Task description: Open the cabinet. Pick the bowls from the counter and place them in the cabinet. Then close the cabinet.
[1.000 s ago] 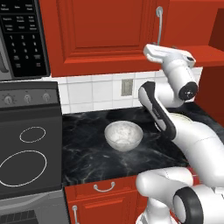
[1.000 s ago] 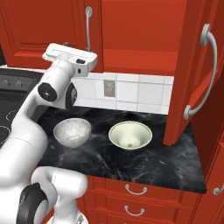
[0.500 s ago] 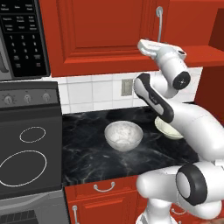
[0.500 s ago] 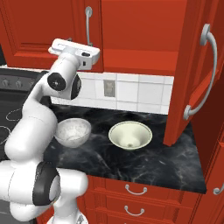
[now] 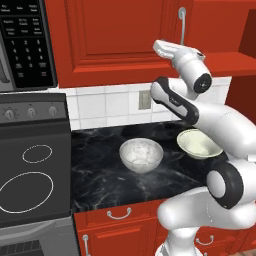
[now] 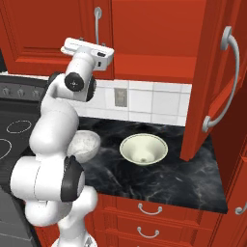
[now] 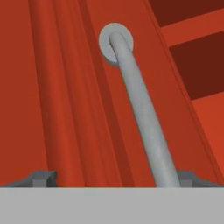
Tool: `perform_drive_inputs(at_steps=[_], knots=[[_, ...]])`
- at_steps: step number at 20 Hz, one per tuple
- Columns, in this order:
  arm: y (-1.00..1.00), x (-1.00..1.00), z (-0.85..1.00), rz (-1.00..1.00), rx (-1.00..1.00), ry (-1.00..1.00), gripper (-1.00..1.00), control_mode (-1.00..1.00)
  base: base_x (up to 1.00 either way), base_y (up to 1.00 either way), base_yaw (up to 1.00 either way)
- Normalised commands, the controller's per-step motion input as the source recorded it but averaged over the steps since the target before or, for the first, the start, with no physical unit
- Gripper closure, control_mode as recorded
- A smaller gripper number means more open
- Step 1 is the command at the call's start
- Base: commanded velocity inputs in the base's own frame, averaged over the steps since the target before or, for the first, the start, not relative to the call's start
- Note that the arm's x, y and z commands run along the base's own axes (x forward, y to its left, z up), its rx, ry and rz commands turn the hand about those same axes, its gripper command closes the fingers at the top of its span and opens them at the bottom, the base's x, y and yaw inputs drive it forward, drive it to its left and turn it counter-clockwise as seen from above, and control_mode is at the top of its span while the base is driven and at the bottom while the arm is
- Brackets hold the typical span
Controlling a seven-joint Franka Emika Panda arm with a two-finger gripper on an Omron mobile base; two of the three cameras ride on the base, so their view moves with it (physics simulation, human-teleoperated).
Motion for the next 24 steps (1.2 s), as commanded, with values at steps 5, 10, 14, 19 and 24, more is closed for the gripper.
perform_drive_inputs(at_steps=[5, 10, 14, 19, 24], knots=[[-0.23, 0.64, -0.07, 0.1, 0.0, 0.0, -1.0, -1.0, 0.0, 0.0, 0.0], [-0.2, 0.62, -0.18, 0.1, 0.0, 0.0, -1.0, -1.0, 0.0, 0.0, 0.0], [0.07, 0.59, -0.24, 0.06, 0.0, -0.01, 1.0, -1.0, 0.0, 0.0, 0.0], [0.02, 0.74, -0.05, 0.01, -0.01, -0.04, 1.0, -1.0, 0.0, 0.0, 0.0], [0.0, 0.86, -0.05, 0.02, -0.02, -0.02, 1.0, -1.0, 0.0, 0.0, 0.0]])
